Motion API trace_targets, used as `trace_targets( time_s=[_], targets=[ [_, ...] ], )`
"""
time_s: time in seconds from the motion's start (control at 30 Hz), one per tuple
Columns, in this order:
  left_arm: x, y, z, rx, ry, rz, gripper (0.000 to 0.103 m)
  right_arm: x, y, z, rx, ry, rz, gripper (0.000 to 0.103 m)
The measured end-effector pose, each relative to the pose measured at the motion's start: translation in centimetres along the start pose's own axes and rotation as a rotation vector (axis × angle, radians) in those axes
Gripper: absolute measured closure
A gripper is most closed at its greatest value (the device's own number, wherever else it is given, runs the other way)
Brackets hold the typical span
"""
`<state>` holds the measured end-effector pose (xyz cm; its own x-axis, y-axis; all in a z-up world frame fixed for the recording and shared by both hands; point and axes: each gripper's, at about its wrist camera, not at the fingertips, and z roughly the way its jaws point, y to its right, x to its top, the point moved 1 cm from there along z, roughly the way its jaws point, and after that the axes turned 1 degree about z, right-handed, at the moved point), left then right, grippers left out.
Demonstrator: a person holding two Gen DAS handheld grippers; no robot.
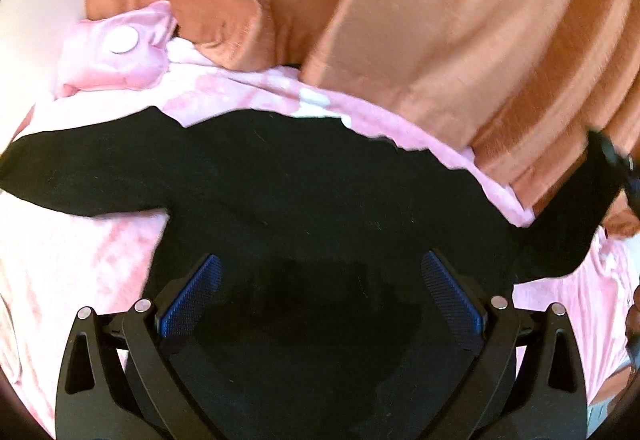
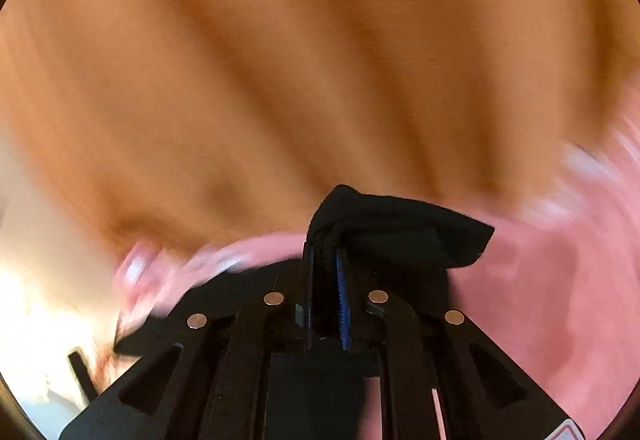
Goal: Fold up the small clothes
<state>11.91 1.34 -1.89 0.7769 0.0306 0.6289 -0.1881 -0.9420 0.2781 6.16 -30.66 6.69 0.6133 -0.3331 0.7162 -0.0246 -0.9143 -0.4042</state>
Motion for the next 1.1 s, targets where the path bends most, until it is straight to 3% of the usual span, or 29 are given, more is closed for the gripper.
trace_targets(
  time_s=[0.1, 0.17, 0.2, 0.23, 0.33, 0.43, 0.57, 0.77, 0.8, 0.87, 0.9, 0.93, 1.0, 1.1],
  targets=[
    [0.6, -1.4, 0.2, -0.009, -0.004, -0.035, 0.005, -1.6, -7.4, 4.8, 0.057, -0.078, -0.161, 0.076],
    [0.9, -2.2, 0.6, -0.022, -0.022, -0.068, 0.005, -2.3, -7.7, 4.8, 0.018, -0.046, -0.168, 0.065],
    [1.1, -2.9, 0.9, -0.042, -0.038, -0.102, 0.005, -2.6, -6.2, 3.8, -0.006, -0.029, -0.128, 0.051],
    [1.3, -3.6, 1.2, -0.057, -0.047, -0.138, 0.005, -2.8, -4.8, 3.4, -0.03, -0.021, -0.102, 0.045],
    [2.0, -4.8, 2.6, -0.073, -0.064, -0.225, 0.005, -4.9, 2.2, 0.9, -0.229, -0.035, -0.012, 0.044],
    [2.3, -5.0, 5.9, -0.014, -0.121, -0.218, 0.005, -8.2, 6.8, 0.8, -0.33, -0.131, 0.059, 0.043],
    [1.8, -5.7, 9.8, -0.009, -0.183, -0.257, 0.005, -11.4, 10.0, 3.9, -0.268, -0.265, 0.19, 0.043],
    [2.3, -6.6, 11.8, 0.011, -0.145, -0.263, 0.016, -11.1, 10.6, 7.9, -0.189, -0.293, 0.27, 0.043],
    [2.5, -6.3, 11.8, 0.027, -0.132, -0.238, 0.025, -11.2, 10.5, 8.6, -0.181, -0.302, 0.273, 0.044],
    [3.0, -6.1, 11.7, 0.051, -0.121, -0.207, 0.048, -11.5, 10.1, 10.2, -0.155, -0.327, 0.274, 0.066],
    [3.3, -6.0, 11.6, 0.015, -0.108, -0.192, 0.083, -11.3, 10.0, 10.4, -0.144, -0.328, 0.268, 0.089],
    [3.6, -6.0, 11.6, -0.057, -0.116, -0.194, 0.099, -10.9, 9.8, 10.1, -0.131, -0.316, 0.264, 0.091],
    [4.0, -6.5, 11.5, -0.07, -0.118, -0.225, 0.098, -9.6, 9.9, 8.4, -0.138, -0.249, 0.231, 0.093],
    [3.8, -7.2, 12.0, -0.026, -0.136, -0.236, 0.098, -9.7, 12.2, 7.5, -0.252, -0.235, 0.233, 0.096]
  ],
)
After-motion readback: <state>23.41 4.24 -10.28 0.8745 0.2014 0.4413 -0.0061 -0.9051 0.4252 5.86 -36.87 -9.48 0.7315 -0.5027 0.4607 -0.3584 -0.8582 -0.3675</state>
